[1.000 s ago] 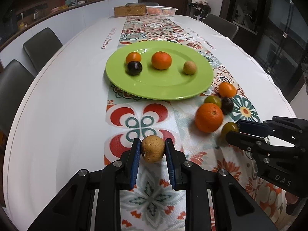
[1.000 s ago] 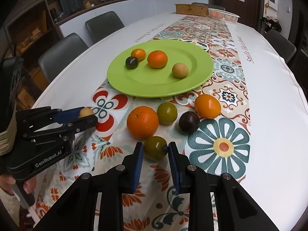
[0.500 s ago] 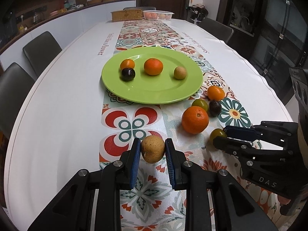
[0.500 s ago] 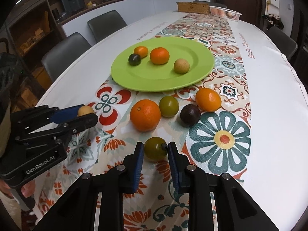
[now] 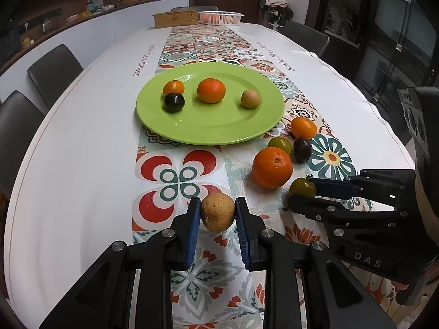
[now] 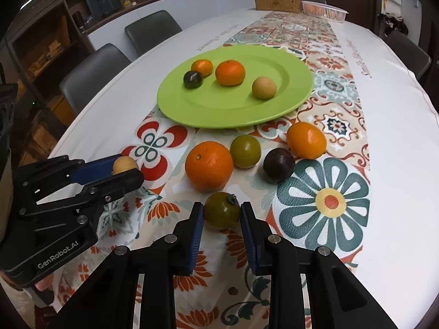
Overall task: Organize fruits
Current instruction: 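Carry the brown and green fruits onto the green plate and open both tools, then withdraw both tools from the plate toward the remaining fruits on the runner, then grasp the large orange with the left tool while the right tool grasps the dark plum, then carry the orange and plum onto the green plate and release both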
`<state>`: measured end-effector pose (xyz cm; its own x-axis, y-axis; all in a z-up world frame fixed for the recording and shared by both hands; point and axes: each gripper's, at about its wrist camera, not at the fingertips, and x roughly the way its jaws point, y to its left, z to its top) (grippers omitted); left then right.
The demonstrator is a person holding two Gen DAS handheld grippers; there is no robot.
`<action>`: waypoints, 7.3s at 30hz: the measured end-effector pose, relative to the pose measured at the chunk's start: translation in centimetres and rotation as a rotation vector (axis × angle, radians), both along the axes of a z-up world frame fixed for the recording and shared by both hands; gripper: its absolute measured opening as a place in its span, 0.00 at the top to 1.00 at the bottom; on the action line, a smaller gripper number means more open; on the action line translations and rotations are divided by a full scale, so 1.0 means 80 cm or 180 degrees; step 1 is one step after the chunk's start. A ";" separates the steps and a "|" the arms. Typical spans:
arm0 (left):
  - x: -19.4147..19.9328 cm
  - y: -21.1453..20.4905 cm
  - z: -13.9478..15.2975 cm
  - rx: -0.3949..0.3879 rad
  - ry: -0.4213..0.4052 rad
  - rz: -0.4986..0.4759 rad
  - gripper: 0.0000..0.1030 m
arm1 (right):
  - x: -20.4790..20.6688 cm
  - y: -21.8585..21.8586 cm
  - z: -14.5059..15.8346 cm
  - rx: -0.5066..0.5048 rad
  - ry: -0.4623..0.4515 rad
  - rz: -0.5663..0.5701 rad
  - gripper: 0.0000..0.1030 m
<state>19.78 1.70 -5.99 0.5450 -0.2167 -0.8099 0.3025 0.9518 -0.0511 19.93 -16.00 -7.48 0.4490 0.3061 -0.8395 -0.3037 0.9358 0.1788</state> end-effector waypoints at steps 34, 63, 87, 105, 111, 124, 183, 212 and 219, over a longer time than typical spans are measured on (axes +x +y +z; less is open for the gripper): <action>0.054 -0.022 0.081 -0.0109 -0.0382 0.0045 0.75 | 0.051 -0.023 0.094 0.0069 -0.0625 0.0115 0.73; 0.119 0.016 0.041 -0.0177 -0.0274 0.0148 0.62 | 0.129 0.008 0.060 -0.0048 -0.0539 0.0228 0.71; -0.016 -0.016 0.129 0.0111 -0.0975 0.0244 0.15 | 0.002 -0.040 0.150 -0.0135 -0.1314 0.0104 0.47; -0.075 -0.053 0.105 0.0163 -0.1152 0.0097 0.14 | -0.074 -0.070 0.143 -0.0419 -0.1762 0.0157 0.42; -0.079 -0.062 0.089 0.0216 -0.1215 -0.0097 0.14 | -0.082 -0.068 0.131 -0.0500 -0.1872 0.0355 0.42; -0.058 -0.074 0.043 0.0403 -0.1044 -0.0539 0.21 | -0.061 -0.052 0.079 -0.0870 -0.1756 0.0834 0.42; 0.008 -0.061 -0.002 -0.0061 -0.0371 -0.0249 0.61 | 0.036 -0.038 0.002 -0.0320 -0.0710 0.1006 0.70; -0.015 -0.035 0.086 -0.0177 -0.0821 0.0014 0.61 | 0.012 -0.042 0.099 -0.0010 -0.1190 0.0489 0.70; -0.004 -0.030 0.109 -0.0195 -0.0937 0.0034 0.61 | 0.016 -0.038 0.120 0.0005 -0.1277 0.0449 0.70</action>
<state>19.47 -0.73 2.77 0.7570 -0.2534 -0.6023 0.3028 0.9528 -0.0203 21.24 -19.03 2.10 0.6935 0.3891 -0.6063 -0.4747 0.8799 0.0218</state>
